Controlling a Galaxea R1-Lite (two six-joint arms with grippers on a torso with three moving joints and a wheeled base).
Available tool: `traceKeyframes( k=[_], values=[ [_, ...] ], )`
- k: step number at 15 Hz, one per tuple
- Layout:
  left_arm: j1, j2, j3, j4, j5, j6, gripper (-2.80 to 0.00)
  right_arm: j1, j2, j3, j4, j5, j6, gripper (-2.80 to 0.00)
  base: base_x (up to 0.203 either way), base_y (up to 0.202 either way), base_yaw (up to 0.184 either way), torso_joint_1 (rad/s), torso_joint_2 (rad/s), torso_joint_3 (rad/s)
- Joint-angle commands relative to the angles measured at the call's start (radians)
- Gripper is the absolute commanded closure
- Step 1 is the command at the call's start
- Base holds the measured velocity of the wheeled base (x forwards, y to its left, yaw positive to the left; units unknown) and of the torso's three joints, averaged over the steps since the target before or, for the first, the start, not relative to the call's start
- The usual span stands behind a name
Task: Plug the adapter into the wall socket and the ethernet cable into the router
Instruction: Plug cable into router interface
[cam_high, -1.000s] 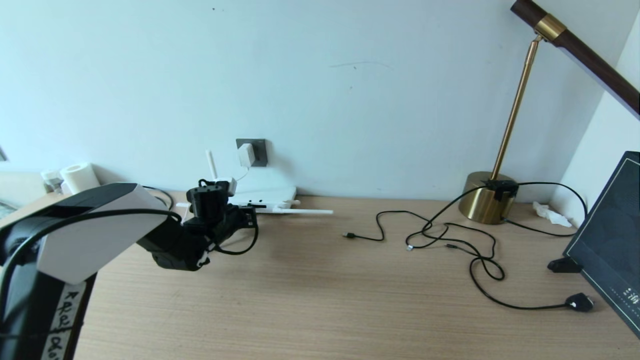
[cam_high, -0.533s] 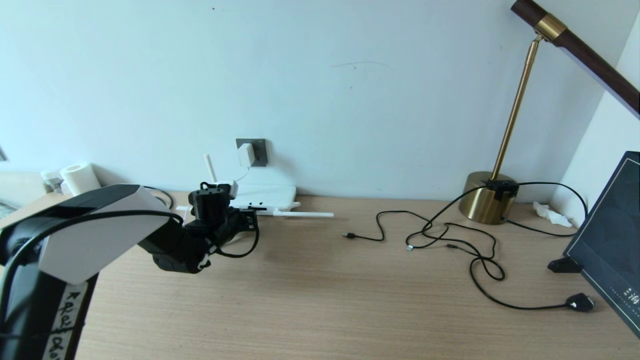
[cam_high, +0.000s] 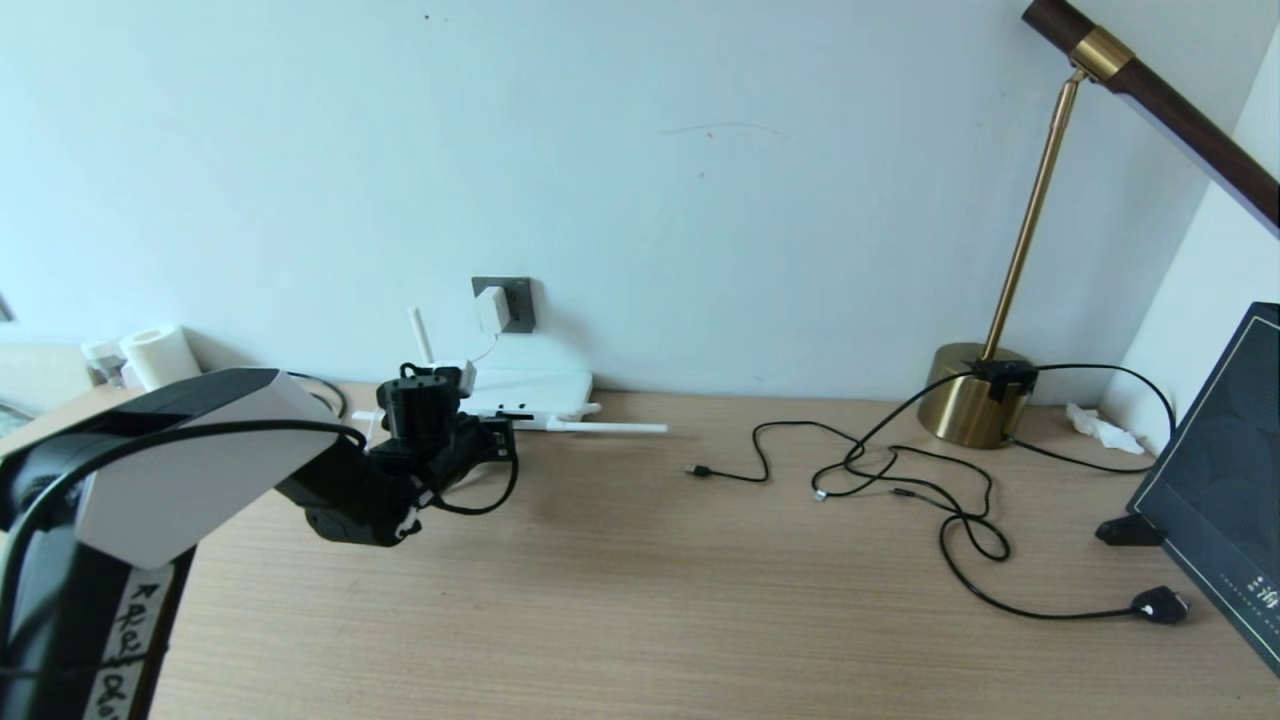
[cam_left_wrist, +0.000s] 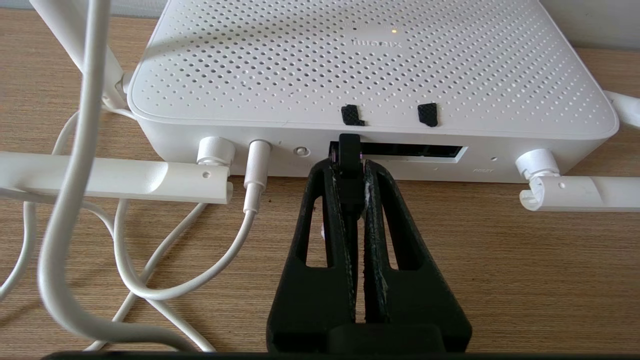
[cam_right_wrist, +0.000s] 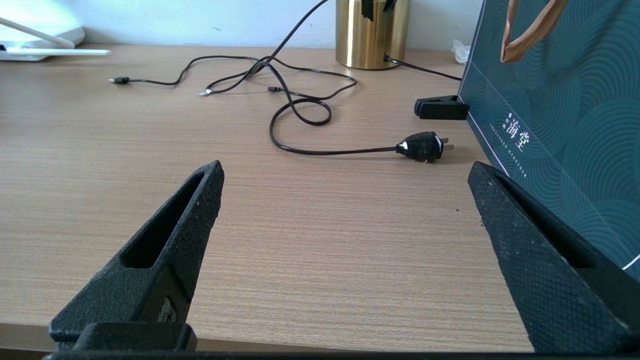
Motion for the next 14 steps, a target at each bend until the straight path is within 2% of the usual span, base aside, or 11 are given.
traceKeyframes(
  k=[1,5,6,14],
  values=[
    [0.0,-0.004,0.0,-0.005,0.001,0.0,0.0,0.0,0.0,0.012,0.0,0.0,0.0,-2.8,0.0,0.0,0.0,0.0,0.0,0.0],
    [0.0,-0.004,-0.002,-0.006,0.001,0.0,0.0,0.0,0.0,0.012,0.0,0.0,0.0,-2.8,0.0,0.0,0.0,0.0,0.0,0.0],
    [0.0,-0.004,-0.002,-0.008,-0.001,-0.001,-2.8,0.0,0.0,0.011,0.0,0.0,0.0,-2.8,0.0,0.0,0.0,0.0,0.0,0.0],
    [0.0,-0.005,0.0,-0.014,0.001,-0.001,-2.8,0.0,0.0,0.012,0.0,0.0,0.0,-2.8,0.0,0.0,0.0,0.0,0.0,0.0]
  ],
)
